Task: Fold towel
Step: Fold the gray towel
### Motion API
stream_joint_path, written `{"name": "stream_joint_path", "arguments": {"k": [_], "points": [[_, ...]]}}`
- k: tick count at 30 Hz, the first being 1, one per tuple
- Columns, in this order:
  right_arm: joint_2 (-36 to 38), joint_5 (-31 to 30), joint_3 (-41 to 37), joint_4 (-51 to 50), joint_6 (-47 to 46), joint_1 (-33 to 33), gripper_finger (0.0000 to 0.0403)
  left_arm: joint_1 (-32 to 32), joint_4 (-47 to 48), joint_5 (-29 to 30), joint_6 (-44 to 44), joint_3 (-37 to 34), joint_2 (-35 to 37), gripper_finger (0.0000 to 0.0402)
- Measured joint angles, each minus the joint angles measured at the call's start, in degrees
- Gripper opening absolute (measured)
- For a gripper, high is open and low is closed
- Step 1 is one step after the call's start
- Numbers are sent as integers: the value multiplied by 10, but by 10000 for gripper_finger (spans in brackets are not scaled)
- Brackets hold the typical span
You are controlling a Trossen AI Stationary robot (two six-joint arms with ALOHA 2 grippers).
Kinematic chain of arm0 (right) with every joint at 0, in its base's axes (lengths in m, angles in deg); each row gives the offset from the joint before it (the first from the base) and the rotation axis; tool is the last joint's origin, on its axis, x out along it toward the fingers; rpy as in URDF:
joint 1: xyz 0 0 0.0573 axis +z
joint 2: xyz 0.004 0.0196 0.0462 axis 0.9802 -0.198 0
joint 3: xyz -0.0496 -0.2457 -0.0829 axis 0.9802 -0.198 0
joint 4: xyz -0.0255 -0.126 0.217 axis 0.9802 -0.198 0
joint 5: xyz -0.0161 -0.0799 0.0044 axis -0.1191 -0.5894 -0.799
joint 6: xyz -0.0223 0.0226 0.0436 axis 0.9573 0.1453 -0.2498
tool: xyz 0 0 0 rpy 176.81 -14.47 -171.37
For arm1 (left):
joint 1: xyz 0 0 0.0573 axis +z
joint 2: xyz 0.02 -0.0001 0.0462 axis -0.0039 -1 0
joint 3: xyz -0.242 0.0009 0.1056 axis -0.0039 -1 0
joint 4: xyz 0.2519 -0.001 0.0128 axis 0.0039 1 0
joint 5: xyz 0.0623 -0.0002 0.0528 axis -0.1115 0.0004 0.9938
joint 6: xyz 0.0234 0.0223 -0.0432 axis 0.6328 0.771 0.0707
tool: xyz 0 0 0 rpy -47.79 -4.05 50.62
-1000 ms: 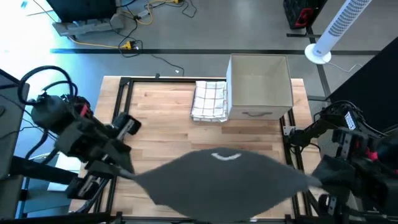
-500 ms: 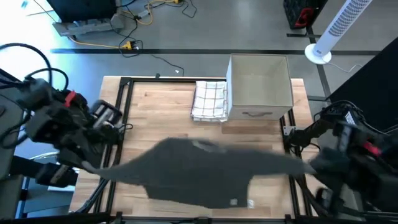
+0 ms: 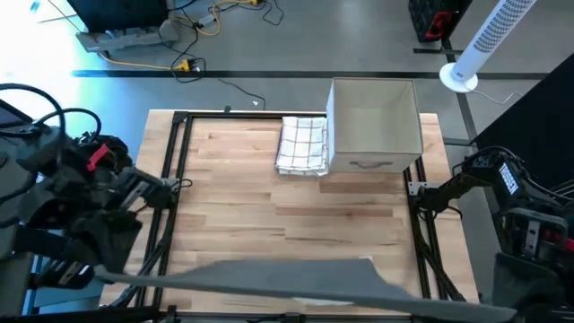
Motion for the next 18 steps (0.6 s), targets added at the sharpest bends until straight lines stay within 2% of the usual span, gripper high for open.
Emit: {"name": "stream_joint_path", "arguments": {"k": [7,12,18], "points": [[-1,29,0,39,48,-1,0,-37,-13,23,50,0,-1,5],[-1,40,-1,58,81,-1,0,-46,-44,48,33,0,-9,5],[-1,40,-1,74,117,3,0,-46,-50,49,32,2,-9,5]]}}
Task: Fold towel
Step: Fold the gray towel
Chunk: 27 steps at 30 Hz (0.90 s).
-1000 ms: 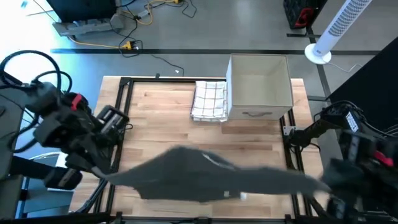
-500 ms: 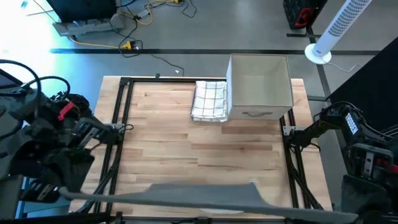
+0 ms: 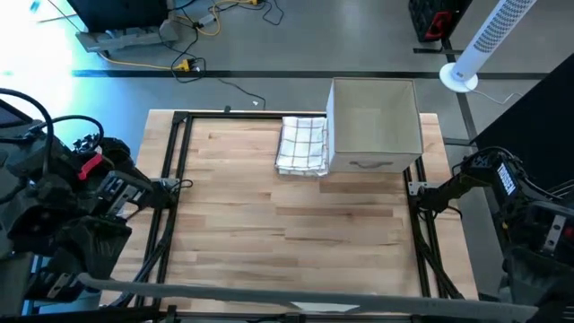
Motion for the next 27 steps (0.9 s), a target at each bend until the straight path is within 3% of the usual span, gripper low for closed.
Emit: {"name": "stream_joint_path", "arguments": {"k": [3,7,14,17,20,27], "points": [[0,-16,0,2,-1,0,0,-1,4,12,-4,2,0,5],[1,-106,0,5,-36,-6,0,-3,58,102,22,4,8,5],[-3,-385,-2,-52,-133,-62,0,6,193,311,41,4,24,5],[-3,-476,-2,-161,-245,-94,0,10,254,407,30,4,37,5],[-3,-519,-2,-314,-399,-117,0,27,311,472,15,5,46,5],[9,-533,-2,-685,-802,-146,0,107,468,492,-70,4,74,5]]}}
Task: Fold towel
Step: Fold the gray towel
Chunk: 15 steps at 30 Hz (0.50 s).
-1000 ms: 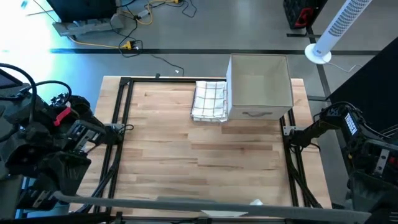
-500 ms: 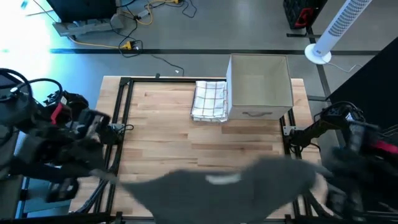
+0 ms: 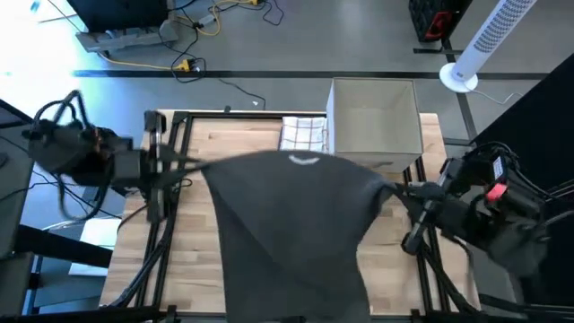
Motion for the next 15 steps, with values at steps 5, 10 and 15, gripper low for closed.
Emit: {"name": "stream_joint_path", "arguments": {"k": [5,10,15], "points": [[-1,17,0,-238,-273,-27,0,72,136,-29,-97,0,6,5],[4,72,-43,-231,-307,-66,0,138,253,-90,-190,-11,1,5],[5,133,-86,-266,-374,-107,0,180,272,-138,-205,-75,-2,5]]}}
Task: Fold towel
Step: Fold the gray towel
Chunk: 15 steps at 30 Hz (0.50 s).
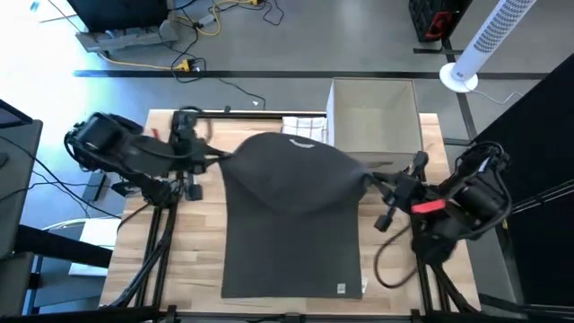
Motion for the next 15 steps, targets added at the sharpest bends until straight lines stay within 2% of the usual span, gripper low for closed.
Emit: {"name": "stream_joint_path", "arguments": {"k": [7,9,15], "points": [[28,75,-71,1,-54,-25,0,61,-4,-80,-4,-96,13,5],[51,82,-110,1,-88,-23,0,76,-8,-98,-13,-131,34,5],[138,83,-266,17,-208,-9,0,107,-64,-102,-35,-265,128,5]]}}
